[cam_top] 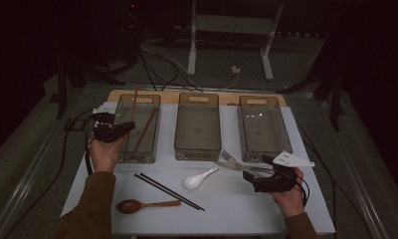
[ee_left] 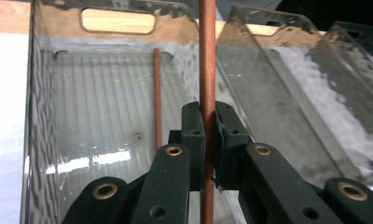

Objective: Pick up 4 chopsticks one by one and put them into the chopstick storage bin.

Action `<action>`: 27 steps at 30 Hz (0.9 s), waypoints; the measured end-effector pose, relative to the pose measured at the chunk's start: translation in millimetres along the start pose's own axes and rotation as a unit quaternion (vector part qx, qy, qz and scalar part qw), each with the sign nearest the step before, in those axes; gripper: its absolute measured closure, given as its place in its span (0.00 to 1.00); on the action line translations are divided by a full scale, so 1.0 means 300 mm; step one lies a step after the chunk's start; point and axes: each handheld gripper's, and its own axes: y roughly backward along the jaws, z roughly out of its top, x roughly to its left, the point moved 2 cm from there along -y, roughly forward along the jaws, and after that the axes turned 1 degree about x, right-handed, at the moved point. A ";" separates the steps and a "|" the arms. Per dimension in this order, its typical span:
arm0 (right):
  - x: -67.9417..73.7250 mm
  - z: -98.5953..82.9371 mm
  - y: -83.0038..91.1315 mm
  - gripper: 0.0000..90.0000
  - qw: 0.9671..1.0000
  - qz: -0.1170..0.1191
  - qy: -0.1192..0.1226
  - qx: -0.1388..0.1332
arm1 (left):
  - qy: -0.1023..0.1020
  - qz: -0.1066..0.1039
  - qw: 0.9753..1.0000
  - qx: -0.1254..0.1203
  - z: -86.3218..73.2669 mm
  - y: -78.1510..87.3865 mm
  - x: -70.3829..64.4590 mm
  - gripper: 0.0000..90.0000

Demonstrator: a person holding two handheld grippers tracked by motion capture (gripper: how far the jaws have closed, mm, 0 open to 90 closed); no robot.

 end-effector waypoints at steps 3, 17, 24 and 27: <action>0.000 0.000 0.000 0.02 1.000 0.000 0.000 -0.001 | -0.005 0.012 1.000 0.010 0.007 -0.028 0.009 0.95; -0.003 0.000 0.011 0.02 1.000 -0.002 -0.001 -0.004 | -0.018 0.047 0.998 -0.035 0.017 -0.018 0.017 0.25; -0.004 0.000 0.014 0.02 1.000 -0.003 -0.004 -0.004 | -0.030 0.023 0.998 -0.053 0.014 0.028 -0.010 0.17; -0.004 0.000 0.014 0.02 1.000 -0.002 -0.003 -0.003 | -0.038 0.008 0.997 -0.061 0.008 0.051 -0.023 0.14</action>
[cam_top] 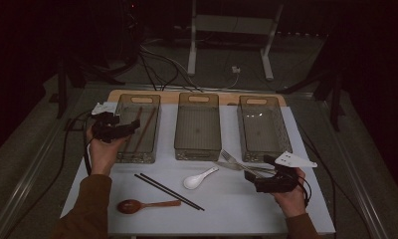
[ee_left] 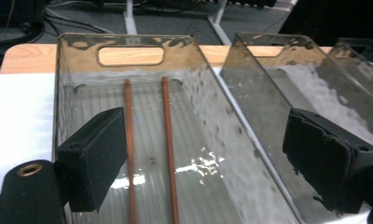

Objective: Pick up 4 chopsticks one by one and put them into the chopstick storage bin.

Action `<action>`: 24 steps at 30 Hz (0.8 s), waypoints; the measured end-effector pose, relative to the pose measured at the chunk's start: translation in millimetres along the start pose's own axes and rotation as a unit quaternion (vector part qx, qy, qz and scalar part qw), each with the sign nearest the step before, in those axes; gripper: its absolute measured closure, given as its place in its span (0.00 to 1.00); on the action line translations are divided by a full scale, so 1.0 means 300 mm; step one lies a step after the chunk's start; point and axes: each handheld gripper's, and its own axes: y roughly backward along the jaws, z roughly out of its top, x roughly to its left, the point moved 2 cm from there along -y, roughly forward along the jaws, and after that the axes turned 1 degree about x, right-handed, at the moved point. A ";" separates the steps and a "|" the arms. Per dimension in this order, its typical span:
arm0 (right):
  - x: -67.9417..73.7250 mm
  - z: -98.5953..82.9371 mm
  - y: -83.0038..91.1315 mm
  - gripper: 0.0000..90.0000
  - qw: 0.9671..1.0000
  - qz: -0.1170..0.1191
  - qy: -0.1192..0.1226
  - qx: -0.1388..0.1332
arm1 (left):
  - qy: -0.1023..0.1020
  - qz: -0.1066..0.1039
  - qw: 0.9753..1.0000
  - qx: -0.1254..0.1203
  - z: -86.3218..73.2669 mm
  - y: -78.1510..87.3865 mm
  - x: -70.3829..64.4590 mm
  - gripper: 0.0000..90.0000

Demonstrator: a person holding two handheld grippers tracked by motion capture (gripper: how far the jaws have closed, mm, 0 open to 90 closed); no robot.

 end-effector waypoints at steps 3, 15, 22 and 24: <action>0.002 0.002 -0.001 0.02 1.000 0.001 0.000 0.000 | -0.001 -0.014 1.000 -0.015 -0.006 0.031 -0.013 0.10; 0.021 0.013 -0.017 0.02 1.000 0.009 0.007 0.004 | -0.051 -0.054 0.996 -0.042 -0.082 0.142 -0.099 0.01; 0.020 0.012 -0.016 0.02 1.000 0.009 0.007 0.005 | -0.064 -0.074 0.994 -0.046 -0.141 0.177 -0.146 0.01; 0.020 0.012 -0.018 0.02 1.000 0.010 0.008 0.006 | -0.067 -0.077 0.994 -0.043 -0.157 0.181 -0.156 0.01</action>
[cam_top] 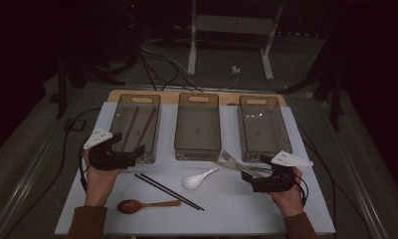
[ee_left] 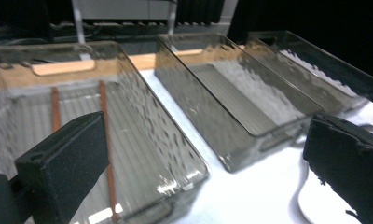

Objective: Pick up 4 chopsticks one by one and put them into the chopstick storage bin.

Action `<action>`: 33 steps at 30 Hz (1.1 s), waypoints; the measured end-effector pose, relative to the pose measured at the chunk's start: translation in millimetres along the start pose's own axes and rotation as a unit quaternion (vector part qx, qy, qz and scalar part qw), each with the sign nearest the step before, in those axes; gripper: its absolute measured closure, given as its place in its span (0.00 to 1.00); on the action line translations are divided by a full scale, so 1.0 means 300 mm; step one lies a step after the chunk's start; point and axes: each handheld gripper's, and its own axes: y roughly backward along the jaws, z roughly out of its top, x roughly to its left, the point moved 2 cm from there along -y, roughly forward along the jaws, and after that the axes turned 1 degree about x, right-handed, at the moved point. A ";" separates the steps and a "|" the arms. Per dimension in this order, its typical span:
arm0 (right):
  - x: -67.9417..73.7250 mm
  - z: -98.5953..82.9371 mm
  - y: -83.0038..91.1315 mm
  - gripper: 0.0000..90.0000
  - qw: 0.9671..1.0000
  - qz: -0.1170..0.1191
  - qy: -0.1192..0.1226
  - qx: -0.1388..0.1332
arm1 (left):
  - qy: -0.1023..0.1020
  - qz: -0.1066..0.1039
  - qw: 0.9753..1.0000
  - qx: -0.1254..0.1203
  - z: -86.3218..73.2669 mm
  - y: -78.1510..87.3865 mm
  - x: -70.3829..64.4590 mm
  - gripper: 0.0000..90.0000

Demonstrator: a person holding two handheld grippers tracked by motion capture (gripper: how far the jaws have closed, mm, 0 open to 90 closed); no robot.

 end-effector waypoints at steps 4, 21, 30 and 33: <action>0.008 0.003 -0.006 0.02 1.000 0.003 0.002 0.004 | 0.000 0.002 1.000 -0.004 -0.028 0.015 -0.021 0.01; 0.097 0.075 -0.112 0.02 0.999 0.033 0.020 0.020 | -0.014 0.000 1.000 -0.017 -0.088 0.077 -0.078 0.01; 0.141 0.099 -0.182 0.02 0.998 0.049 0.025 0.037 | -0.012 0.008 1.000 -0.019 -0.106 0.101 -0.070 0.01; 0.153 0.104 -0.202 0.02 0.997 0.053 0.028 0.043 | -0.009 0.011 1.000 -0.020 -0.107 0.105 -0.067 0.01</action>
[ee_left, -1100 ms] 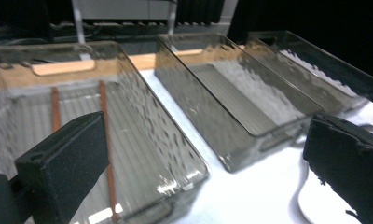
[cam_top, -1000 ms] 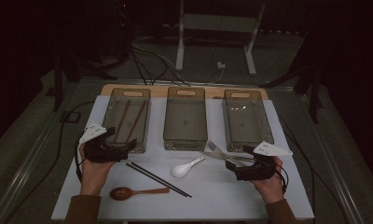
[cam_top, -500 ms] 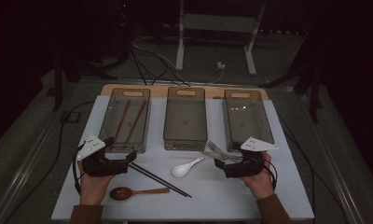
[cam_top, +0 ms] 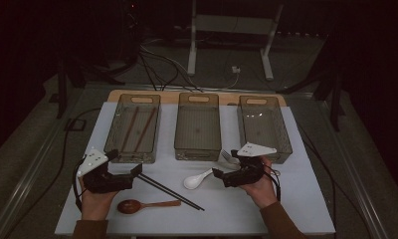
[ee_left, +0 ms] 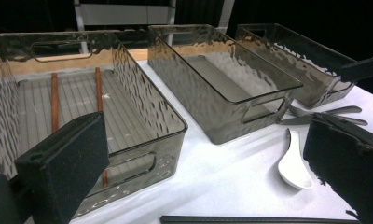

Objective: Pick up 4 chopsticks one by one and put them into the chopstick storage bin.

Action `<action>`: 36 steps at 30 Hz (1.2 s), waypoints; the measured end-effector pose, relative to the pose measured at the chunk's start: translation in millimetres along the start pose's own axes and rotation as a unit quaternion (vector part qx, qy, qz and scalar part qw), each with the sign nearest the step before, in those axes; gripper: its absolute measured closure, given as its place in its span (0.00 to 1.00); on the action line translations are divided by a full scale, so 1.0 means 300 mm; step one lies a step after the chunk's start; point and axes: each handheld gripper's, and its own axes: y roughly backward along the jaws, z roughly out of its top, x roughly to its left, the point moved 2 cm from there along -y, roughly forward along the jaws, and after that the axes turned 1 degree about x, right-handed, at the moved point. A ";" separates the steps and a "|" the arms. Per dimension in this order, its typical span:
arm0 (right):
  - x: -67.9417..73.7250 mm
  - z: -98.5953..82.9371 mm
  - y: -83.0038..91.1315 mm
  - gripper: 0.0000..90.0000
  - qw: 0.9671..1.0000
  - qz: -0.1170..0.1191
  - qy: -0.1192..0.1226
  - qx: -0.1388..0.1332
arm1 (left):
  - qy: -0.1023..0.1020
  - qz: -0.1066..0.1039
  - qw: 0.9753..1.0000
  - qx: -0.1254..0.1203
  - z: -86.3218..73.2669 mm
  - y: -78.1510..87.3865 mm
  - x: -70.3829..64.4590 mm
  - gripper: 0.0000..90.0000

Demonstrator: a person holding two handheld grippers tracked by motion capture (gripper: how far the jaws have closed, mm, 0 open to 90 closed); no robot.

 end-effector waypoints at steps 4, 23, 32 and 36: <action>0.015 0.007 -0.031 0.02 1.000 0.002 0.001 0.012 | -0.001 0.003 1.000 -0.002 0.001 0.007 0.003 0.01; 0.106 0.035 -0.203 0.02 0.997 0.028 0.027 0.062 | 0.002 0.004 1.000 -0.007 0.000 0.015 0.002 0.01; 0.159 0.031 -0.272 0.02 0.995 0.039 0.040 0.083 | 0.002 0.005 1.000 -0.010 0.002 0.019 0.001 0.01; 0.179 0.029 -0.299 0.04 0.994 0.043 0.044 0.091 | 0.002 0.005 1.000 -0.010 0.002 0.019 0.001 0.01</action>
